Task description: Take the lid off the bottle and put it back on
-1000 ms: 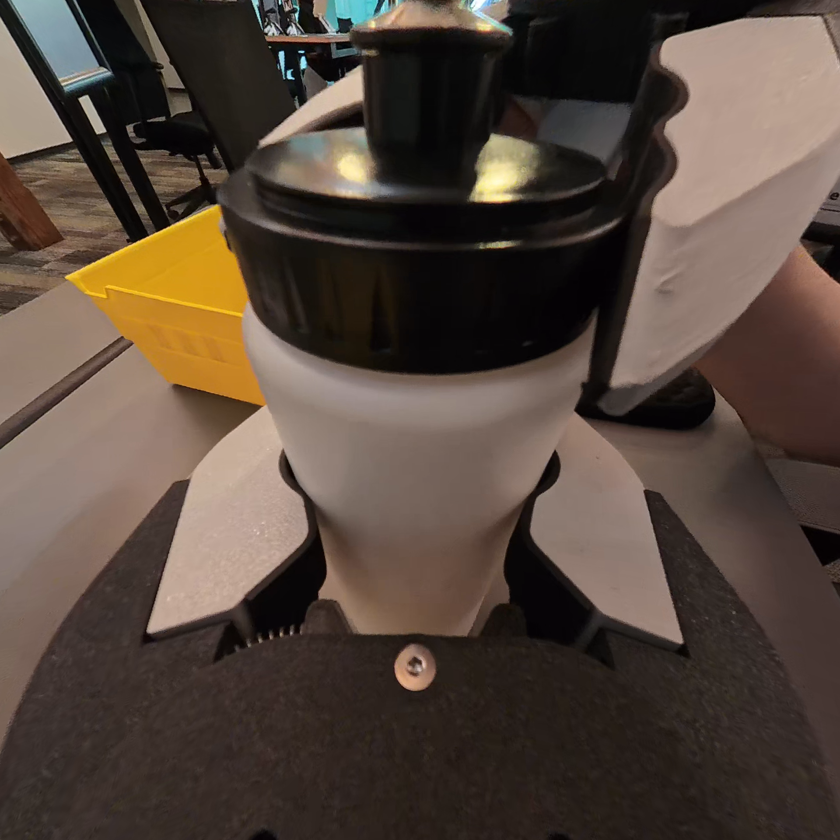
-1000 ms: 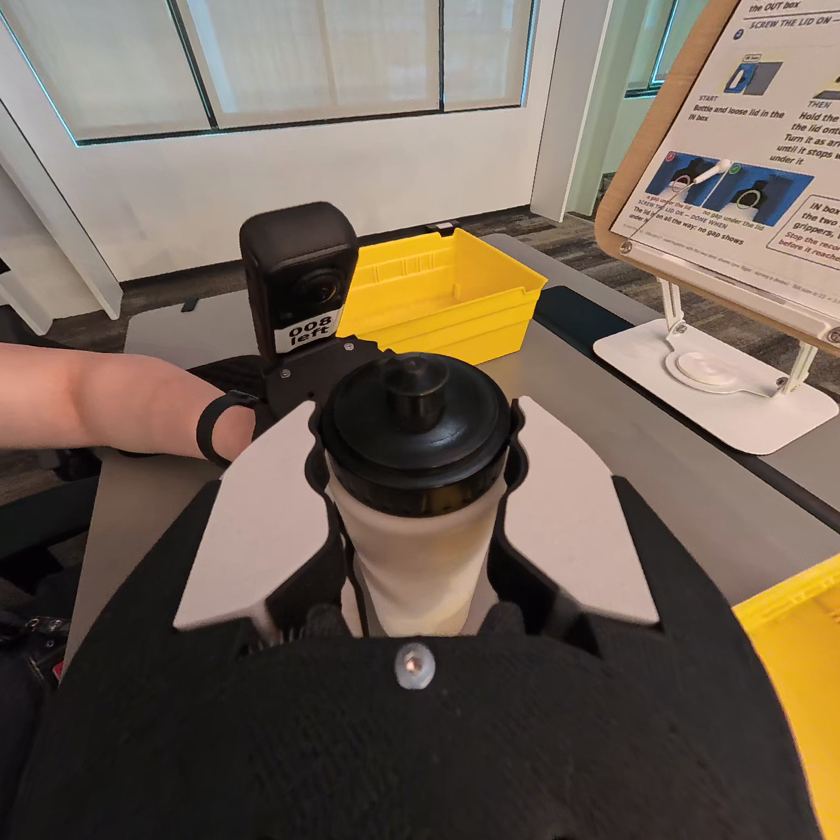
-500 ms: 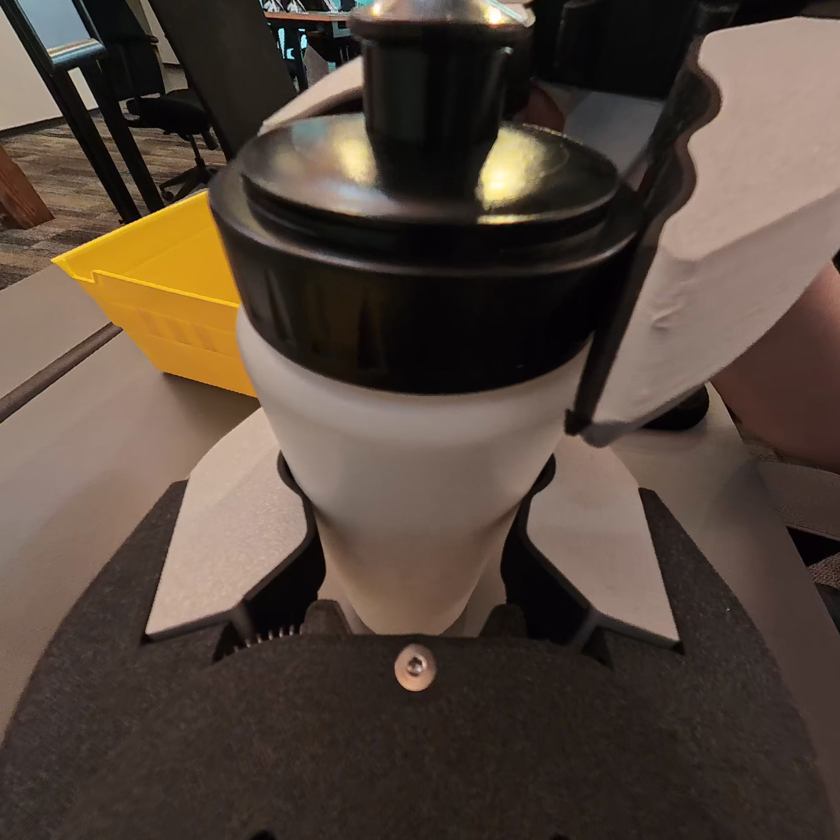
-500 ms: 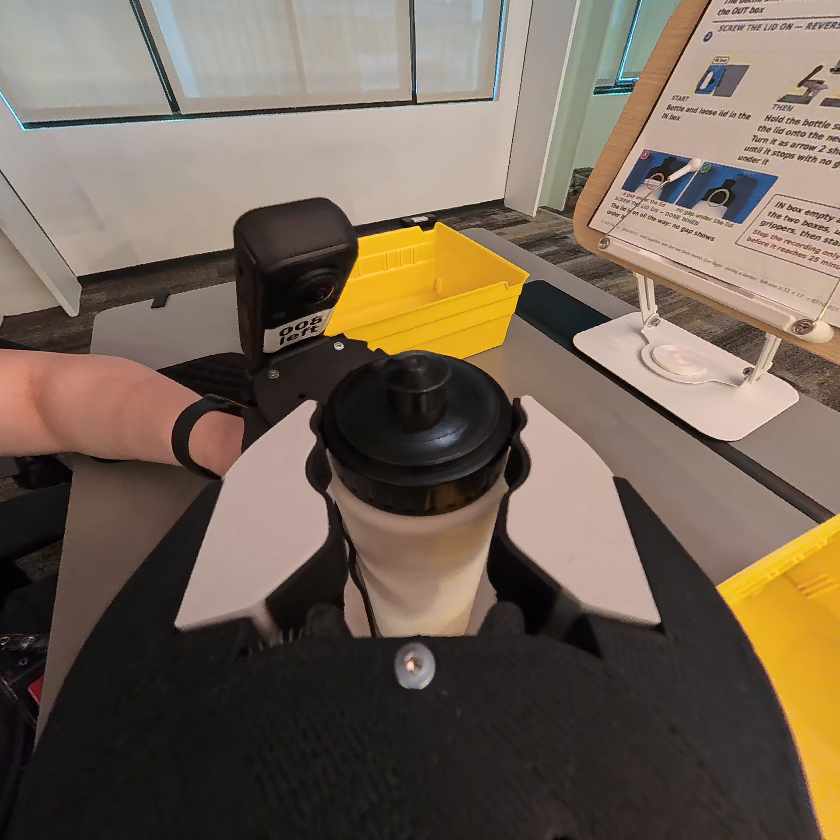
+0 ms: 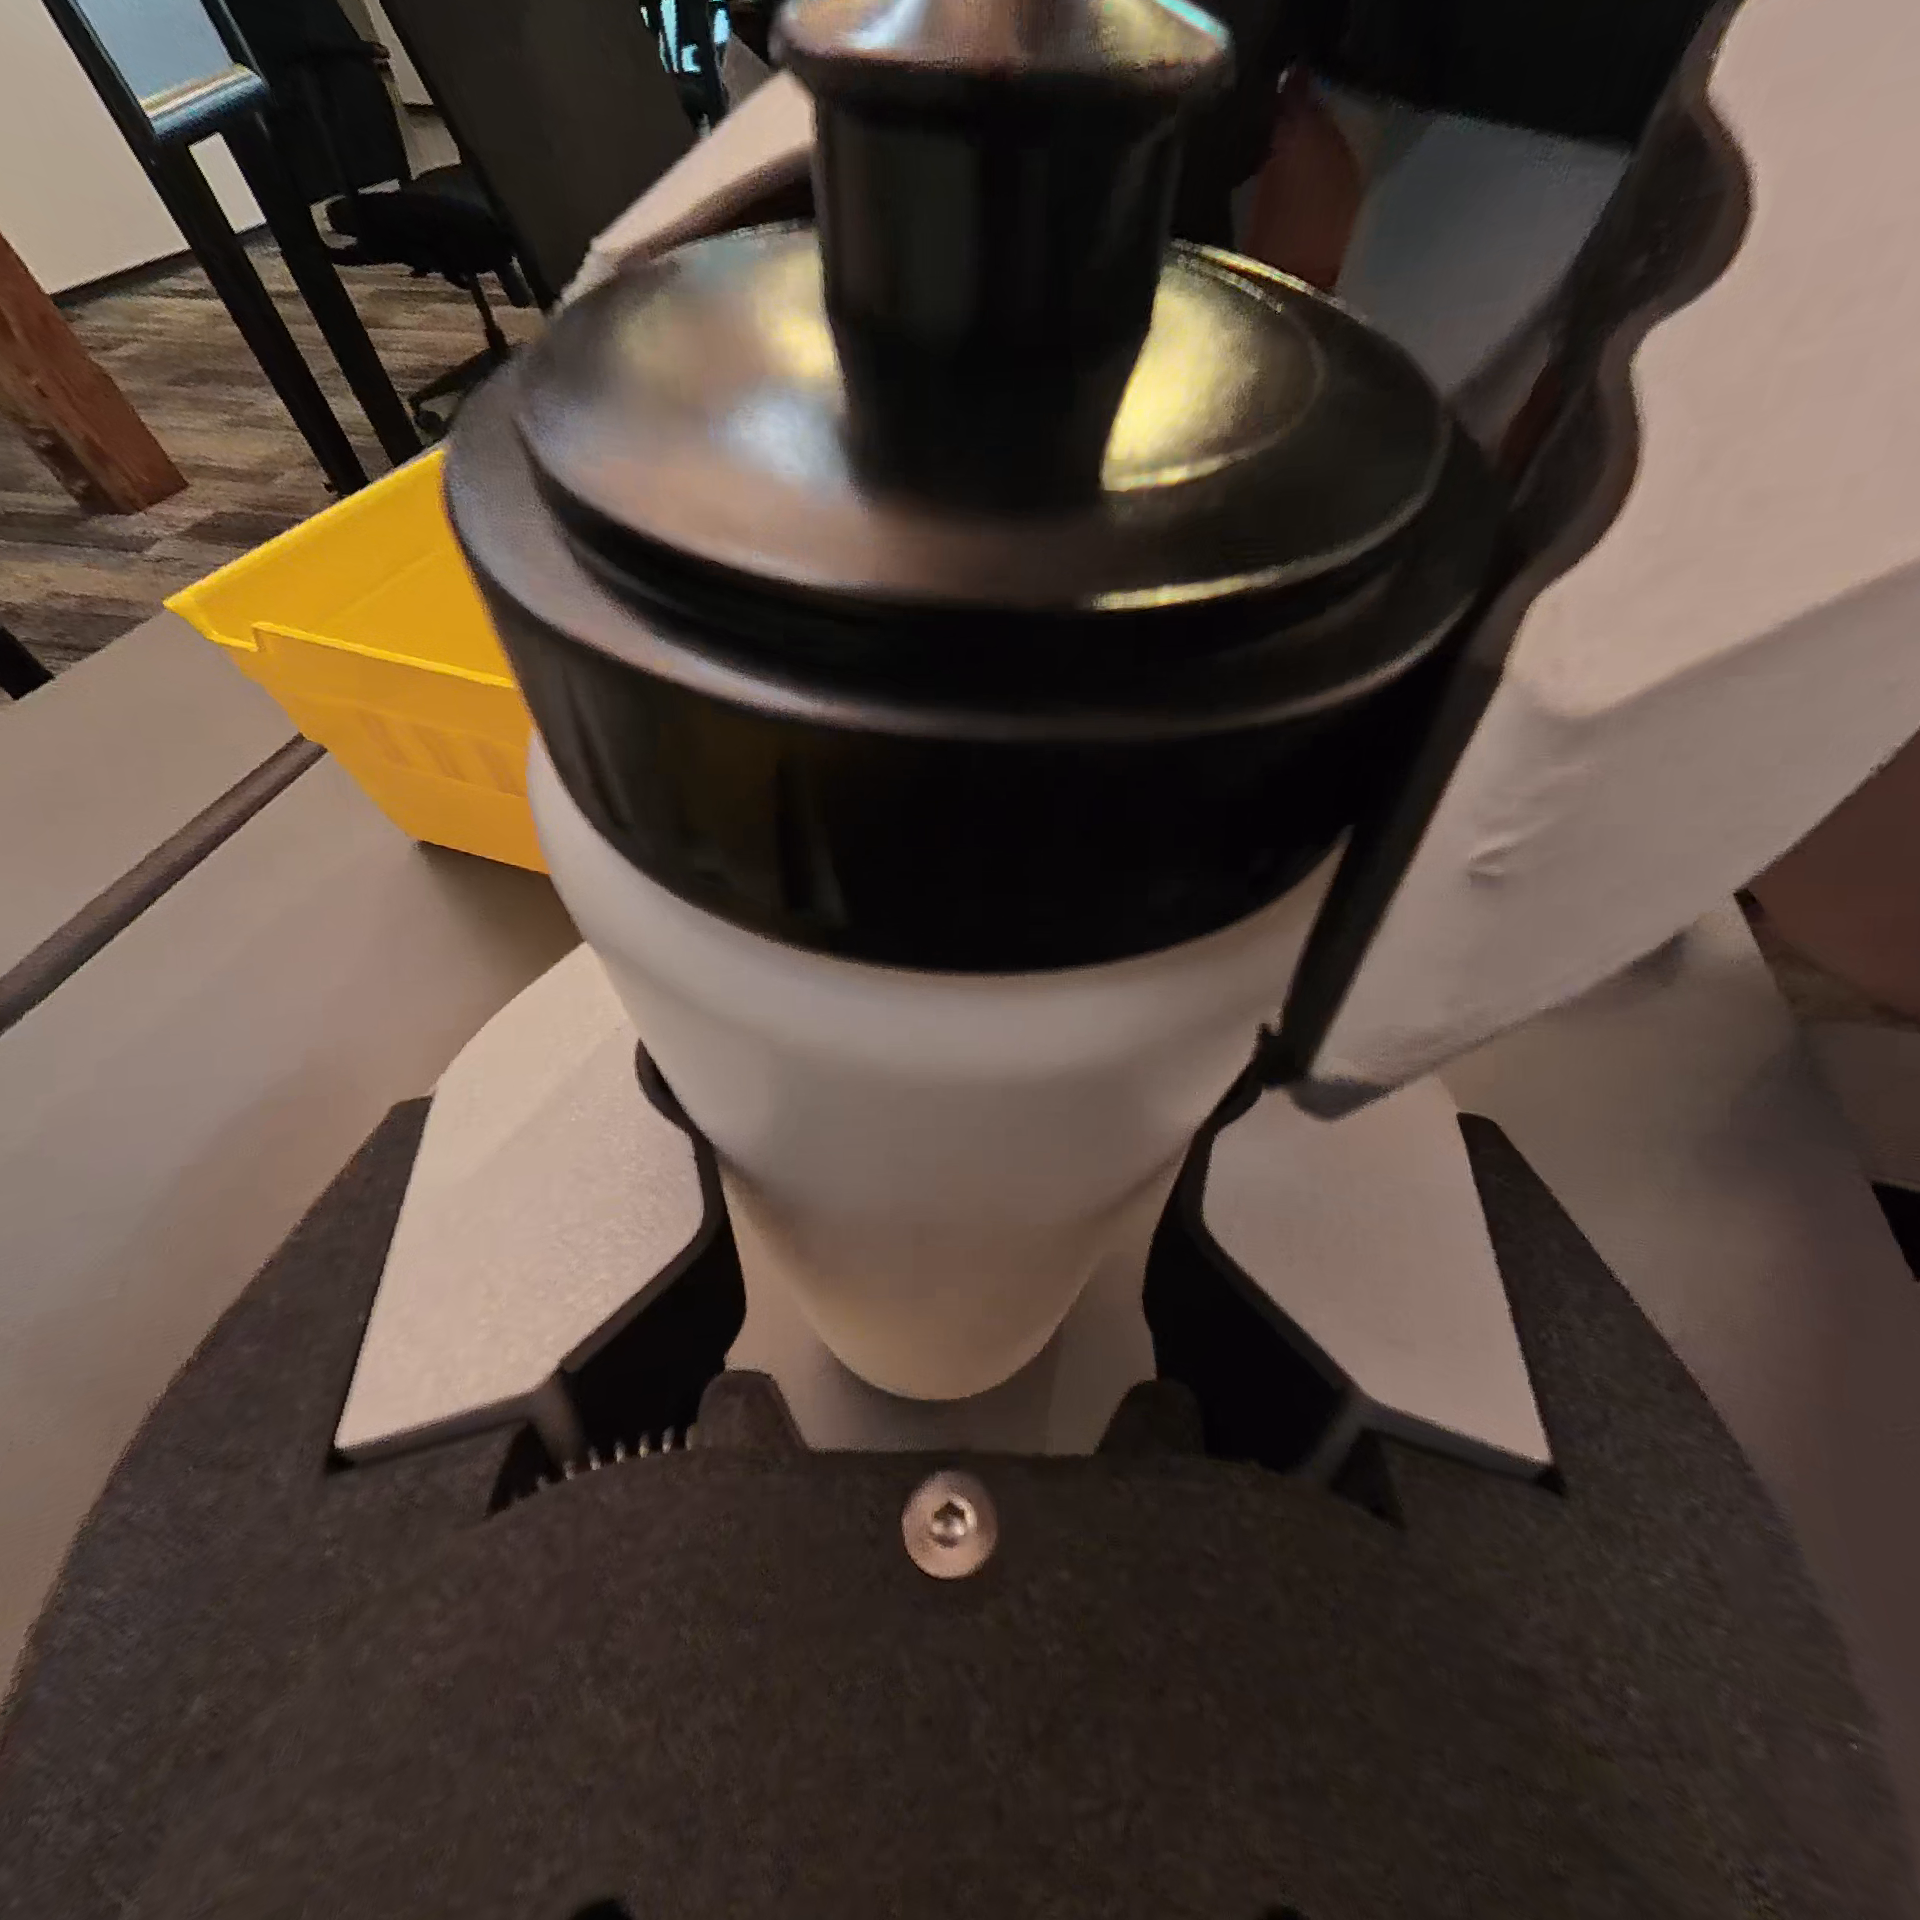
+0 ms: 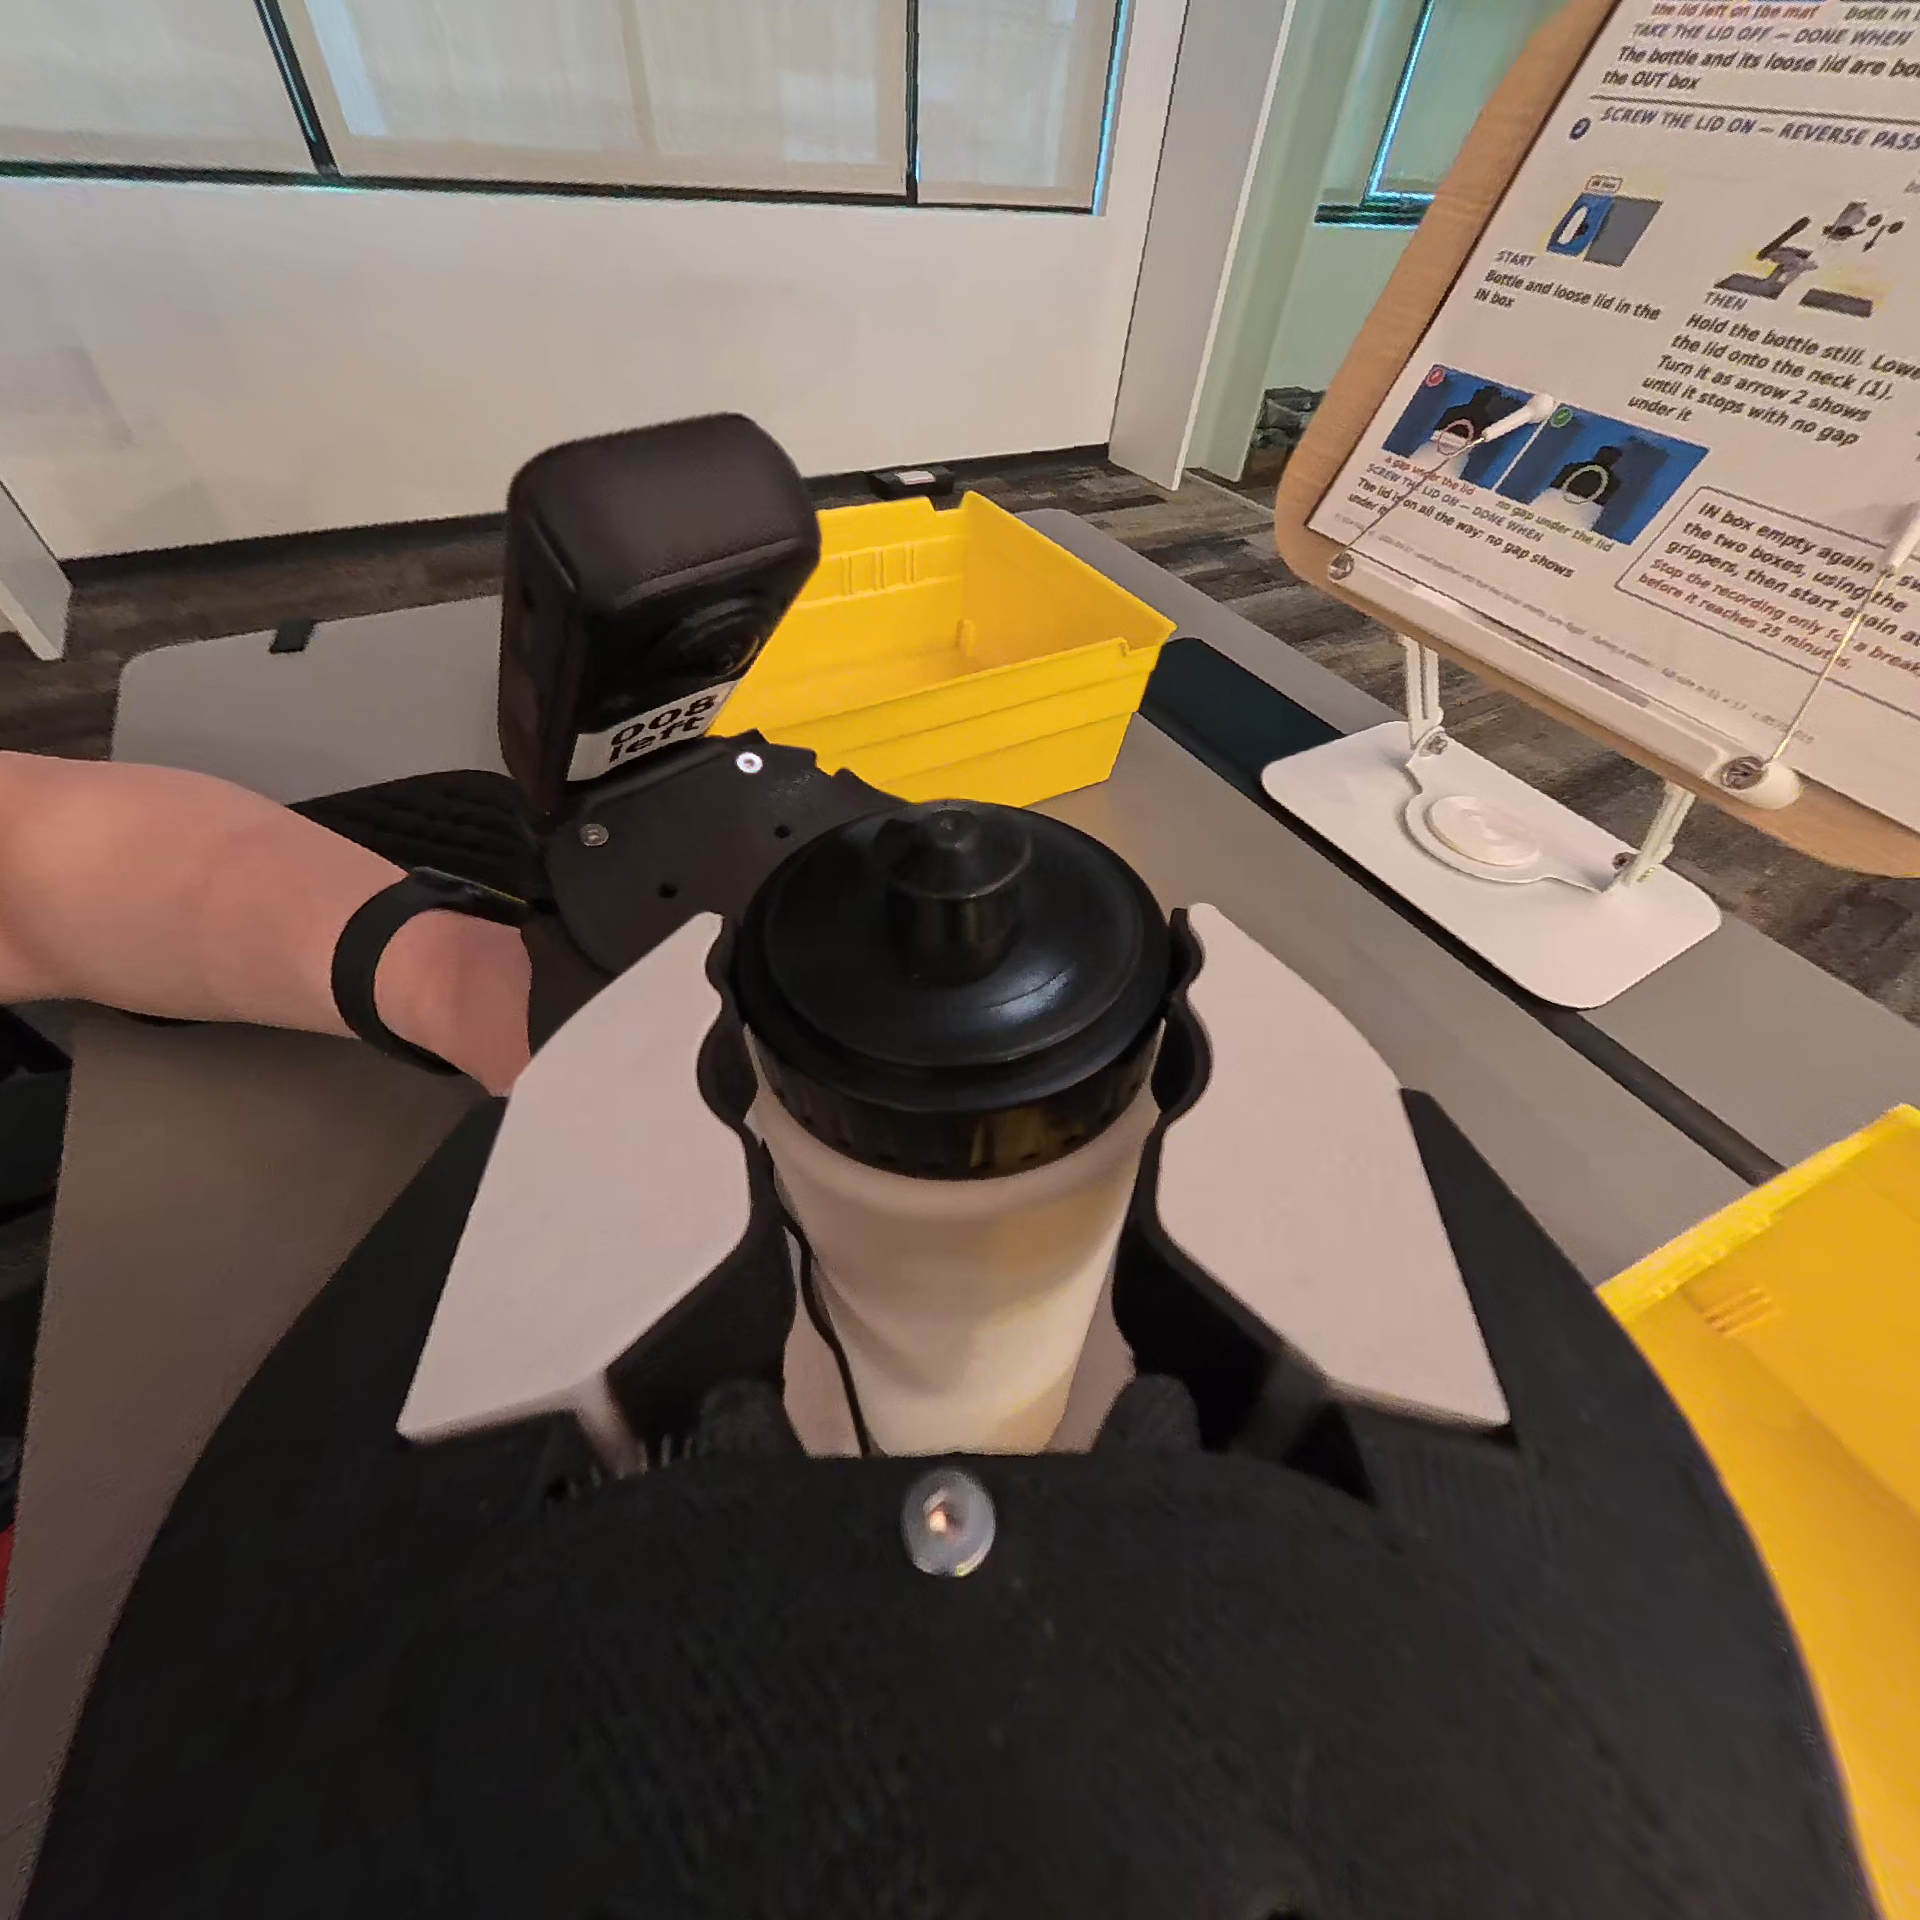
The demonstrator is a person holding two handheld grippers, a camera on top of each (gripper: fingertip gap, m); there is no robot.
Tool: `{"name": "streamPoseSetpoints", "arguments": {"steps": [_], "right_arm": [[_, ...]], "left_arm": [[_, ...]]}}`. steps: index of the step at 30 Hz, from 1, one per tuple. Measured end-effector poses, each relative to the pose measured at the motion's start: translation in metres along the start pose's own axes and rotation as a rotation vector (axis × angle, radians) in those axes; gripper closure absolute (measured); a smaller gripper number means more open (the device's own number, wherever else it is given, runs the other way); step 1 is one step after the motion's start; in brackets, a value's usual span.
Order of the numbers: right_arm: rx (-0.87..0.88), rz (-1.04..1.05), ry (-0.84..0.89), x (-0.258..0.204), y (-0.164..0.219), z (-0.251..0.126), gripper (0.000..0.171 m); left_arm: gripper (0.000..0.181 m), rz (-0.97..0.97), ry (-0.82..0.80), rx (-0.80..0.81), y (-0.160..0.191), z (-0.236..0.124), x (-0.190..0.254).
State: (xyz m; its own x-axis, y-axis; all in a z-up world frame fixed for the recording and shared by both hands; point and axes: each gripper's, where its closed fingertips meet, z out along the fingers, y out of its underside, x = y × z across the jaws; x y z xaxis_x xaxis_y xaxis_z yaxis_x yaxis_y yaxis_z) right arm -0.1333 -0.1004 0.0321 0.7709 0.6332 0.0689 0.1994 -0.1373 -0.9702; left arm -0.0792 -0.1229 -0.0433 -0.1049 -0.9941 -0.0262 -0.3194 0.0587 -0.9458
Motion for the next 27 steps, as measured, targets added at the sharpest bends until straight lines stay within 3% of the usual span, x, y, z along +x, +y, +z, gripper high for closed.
{"name": "streamPoseSetpoints", "arguments": {"steps": [5,8,14,20,27], "right_arm": [[0.026,0.049,0.016,0.003,0.0,0.004,0.094],[0.023,0.183,0.025,0.011,0.012,0.006,0.071],[0.148,0.327,0.06,0.004,0.02,-0.004,0.077],[0.232,0.36,0.151,0.009,0.024,-0.013,0.081],[0.2,0.337,0.265,0.002,0.051,0.009,0.08]], "left_arm": [[0.081,-0.044,0.002,0.027,0.0,-0.005,-0.003],[0.082,-0.071,0.01,0.076,-0.005,-0.016,-0.006],[0.073,0.057,0.016,0.217,-0.037,-0.052,-0.003],[0.072,0.186,0.147,0.028,-0.031,-0.079,0.012],[0.073,0.249,0.111,0.181,-0.093,-0.146,0.003]]}}
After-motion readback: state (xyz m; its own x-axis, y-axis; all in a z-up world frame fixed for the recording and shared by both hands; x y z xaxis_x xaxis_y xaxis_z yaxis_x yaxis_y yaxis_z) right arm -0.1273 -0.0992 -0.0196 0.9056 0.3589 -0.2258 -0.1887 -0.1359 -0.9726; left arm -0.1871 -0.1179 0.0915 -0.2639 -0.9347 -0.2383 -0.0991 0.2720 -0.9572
